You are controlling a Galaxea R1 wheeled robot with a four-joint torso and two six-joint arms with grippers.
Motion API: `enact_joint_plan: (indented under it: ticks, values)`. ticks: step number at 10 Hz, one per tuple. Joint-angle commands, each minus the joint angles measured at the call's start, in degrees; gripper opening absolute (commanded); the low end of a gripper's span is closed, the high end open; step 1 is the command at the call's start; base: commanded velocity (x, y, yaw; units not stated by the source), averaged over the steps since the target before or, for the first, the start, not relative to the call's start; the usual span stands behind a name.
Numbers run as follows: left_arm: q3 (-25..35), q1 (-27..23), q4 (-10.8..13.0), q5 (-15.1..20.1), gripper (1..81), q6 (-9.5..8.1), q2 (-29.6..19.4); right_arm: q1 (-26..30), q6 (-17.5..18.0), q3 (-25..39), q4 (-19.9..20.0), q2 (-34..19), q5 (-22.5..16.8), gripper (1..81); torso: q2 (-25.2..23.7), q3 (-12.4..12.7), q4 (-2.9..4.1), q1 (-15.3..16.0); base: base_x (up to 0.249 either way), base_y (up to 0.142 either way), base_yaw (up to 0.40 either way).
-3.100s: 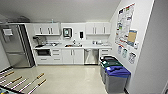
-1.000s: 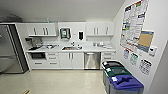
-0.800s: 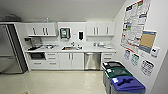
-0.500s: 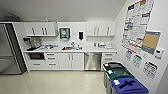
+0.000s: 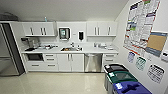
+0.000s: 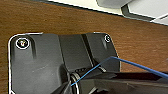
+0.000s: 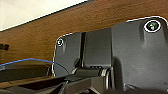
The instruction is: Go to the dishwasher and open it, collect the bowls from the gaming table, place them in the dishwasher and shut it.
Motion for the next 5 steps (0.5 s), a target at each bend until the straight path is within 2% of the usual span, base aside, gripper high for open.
enact_joint_plan:
  ticks: [1,5]
  values:
    - [1.4,-3.1,0.1,2.5,81.1,0.06,-1.2,3.7,-0.1,0.8,-0.6,-0.4,-2.7,81.1,0.0,0.0,0.0,0.0,0.147,0.0,0.0]
    - [1.4,-3.1,0.1,2.5,81.1,-0.02,-1.2,3.8,-0.1,0.8,-0.6,-0.3,-3.1,81.1,0.0,0.0,0.0,0.0,0.147,0.0,0.0]
